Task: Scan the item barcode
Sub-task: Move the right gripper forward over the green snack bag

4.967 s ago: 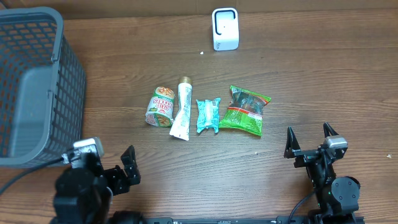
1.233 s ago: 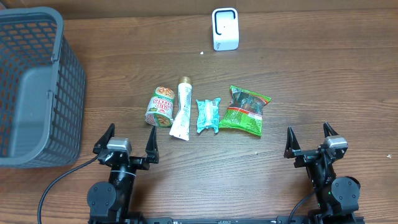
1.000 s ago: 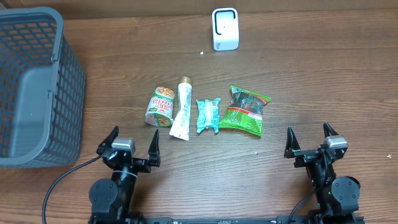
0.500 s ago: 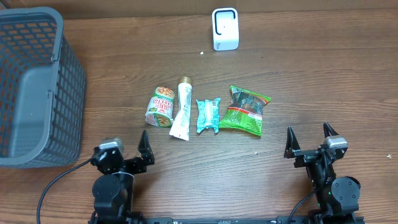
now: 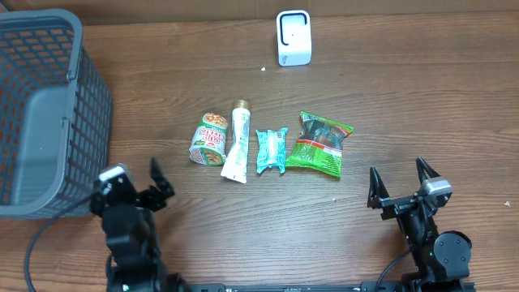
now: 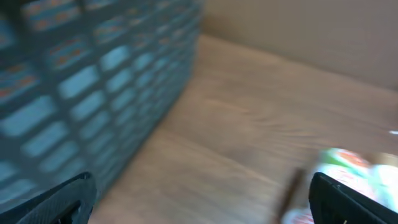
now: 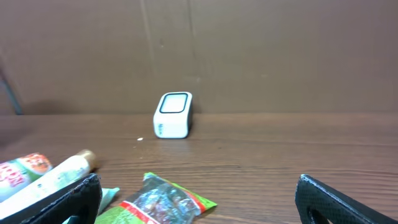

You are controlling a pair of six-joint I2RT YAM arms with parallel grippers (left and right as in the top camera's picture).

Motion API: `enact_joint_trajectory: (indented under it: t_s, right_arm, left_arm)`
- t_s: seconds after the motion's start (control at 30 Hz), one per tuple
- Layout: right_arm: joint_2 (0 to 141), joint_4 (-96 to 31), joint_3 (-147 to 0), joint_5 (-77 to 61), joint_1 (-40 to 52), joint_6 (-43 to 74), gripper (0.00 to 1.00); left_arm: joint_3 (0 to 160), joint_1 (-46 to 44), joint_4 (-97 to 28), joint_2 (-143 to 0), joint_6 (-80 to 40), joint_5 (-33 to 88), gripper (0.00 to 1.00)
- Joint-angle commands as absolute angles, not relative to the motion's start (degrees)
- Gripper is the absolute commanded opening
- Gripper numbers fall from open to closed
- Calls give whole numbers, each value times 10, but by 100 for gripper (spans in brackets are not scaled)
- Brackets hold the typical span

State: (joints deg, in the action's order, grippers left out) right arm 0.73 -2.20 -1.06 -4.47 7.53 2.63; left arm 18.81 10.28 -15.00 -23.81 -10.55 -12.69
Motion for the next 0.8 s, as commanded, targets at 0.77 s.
enact_joint_trajectory:
  t_s: [0.77]
  right_arm:
    - [193, -62, -162, -131, 77, 47, 100]
  left_arm:
    - [214, 197, -189, -295, -124, -94, 100]
